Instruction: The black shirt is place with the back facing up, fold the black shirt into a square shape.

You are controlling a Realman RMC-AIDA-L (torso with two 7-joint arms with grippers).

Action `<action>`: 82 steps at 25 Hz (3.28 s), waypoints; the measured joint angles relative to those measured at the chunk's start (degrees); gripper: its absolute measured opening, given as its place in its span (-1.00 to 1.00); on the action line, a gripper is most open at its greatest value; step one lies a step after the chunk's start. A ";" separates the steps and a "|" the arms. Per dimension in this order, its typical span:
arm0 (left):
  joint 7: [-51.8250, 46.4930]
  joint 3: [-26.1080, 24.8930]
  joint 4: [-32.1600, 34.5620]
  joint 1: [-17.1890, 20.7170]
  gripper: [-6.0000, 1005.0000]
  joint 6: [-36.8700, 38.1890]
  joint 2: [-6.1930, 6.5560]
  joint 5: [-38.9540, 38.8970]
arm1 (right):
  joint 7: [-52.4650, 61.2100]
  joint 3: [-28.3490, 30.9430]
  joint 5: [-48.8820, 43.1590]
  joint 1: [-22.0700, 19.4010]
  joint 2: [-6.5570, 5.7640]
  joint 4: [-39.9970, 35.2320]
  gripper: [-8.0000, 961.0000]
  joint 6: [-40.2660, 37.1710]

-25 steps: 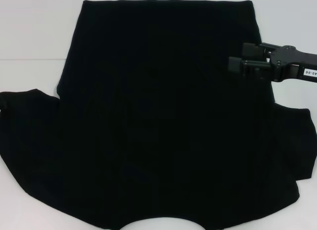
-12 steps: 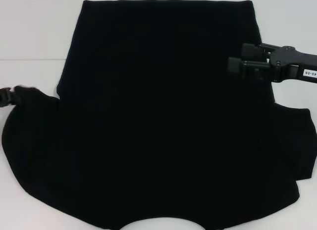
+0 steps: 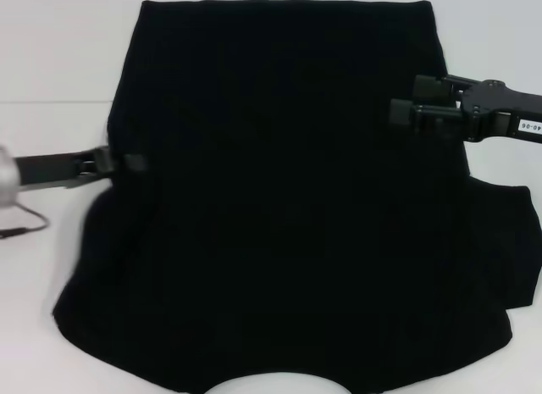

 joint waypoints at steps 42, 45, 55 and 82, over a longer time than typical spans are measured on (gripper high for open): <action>61.04 19.08 -11.86 -1.25 0.89 8.36 -4.92 -15.93 | 54.65 5.11 -35.77 -2.13 -13.46 -5.26 0.90 -12.42; 61.91 19.76 -11.65 -1.25 0.89 7.22 -4.98 -15.70 | 55.58 4.80 -38.91 -1.70 -13.43 -3.44 0.90 -12.44; 62.90 20.82 -11.66 -1.22 0.89 2.76 -5.03 -15.23 | 55.65 1.51 -42.30 2.02 -13.01 6.62 0.89 -4.18; 62.57 20.27 -11.67 -1.05 0.88 1.28 -4.94 -15.53 | 56.55 -5.56 -42.45 3.95 -9.88 10.00 -0.04 7.73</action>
